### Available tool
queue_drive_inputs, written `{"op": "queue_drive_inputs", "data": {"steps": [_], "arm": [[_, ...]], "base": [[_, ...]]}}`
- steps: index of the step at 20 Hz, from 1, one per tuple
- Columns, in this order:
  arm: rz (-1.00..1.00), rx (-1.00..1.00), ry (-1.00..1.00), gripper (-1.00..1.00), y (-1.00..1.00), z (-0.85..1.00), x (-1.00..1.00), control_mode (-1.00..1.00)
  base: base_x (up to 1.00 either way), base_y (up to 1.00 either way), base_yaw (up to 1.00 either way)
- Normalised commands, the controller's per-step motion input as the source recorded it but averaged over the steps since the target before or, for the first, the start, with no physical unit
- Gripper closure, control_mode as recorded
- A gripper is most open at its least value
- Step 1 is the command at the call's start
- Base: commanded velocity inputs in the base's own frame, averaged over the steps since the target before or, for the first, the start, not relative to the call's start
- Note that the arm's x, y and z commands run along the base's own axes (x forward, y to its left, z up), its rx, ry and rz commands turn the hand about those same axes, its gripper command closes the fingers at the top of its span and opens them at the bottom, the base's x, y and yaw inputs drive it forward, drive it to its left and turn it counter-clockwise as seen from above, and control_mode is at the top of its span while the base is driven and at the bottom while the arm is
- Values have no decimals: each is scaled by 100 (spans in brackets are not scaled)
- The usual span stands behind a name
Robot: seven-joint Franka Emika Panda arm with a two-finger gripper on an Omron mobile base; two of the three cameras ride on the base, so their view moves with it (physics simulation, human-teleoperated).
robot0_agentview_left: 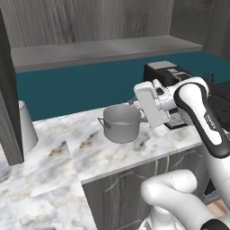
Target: Pick the kettle from the cabinet and place it on a stove burner. Then pick the pot from the counter and place it on another stove burner. Finally, turn both burners on.
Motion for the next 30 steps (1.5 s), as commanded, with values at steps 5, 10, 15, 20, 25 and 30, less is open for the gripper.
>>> {"op": "queue_drive_inputs", "data": {"steps": [5, 10, 15, 20, 25, 30], "arm": [[0, 0, 0, -100, 0, 0, 0, 100], [0, 0, 0, -100, 0, 0, 1, -100], [0, 3, 0, -100, -10, 0, 17, -100], [0, 4, 0, -100, -17, 0, 22, -100], [0, 0, 1, -100, -9, -5, 23, -100], [0, 0, 1, -100, -10, -16, 17, -100]], "base": [[23, 0, 0], [3, 0, 0], [0, 0, 0], [0, 0, 0], [0, 0, 0], [0, 0, 0]]}}
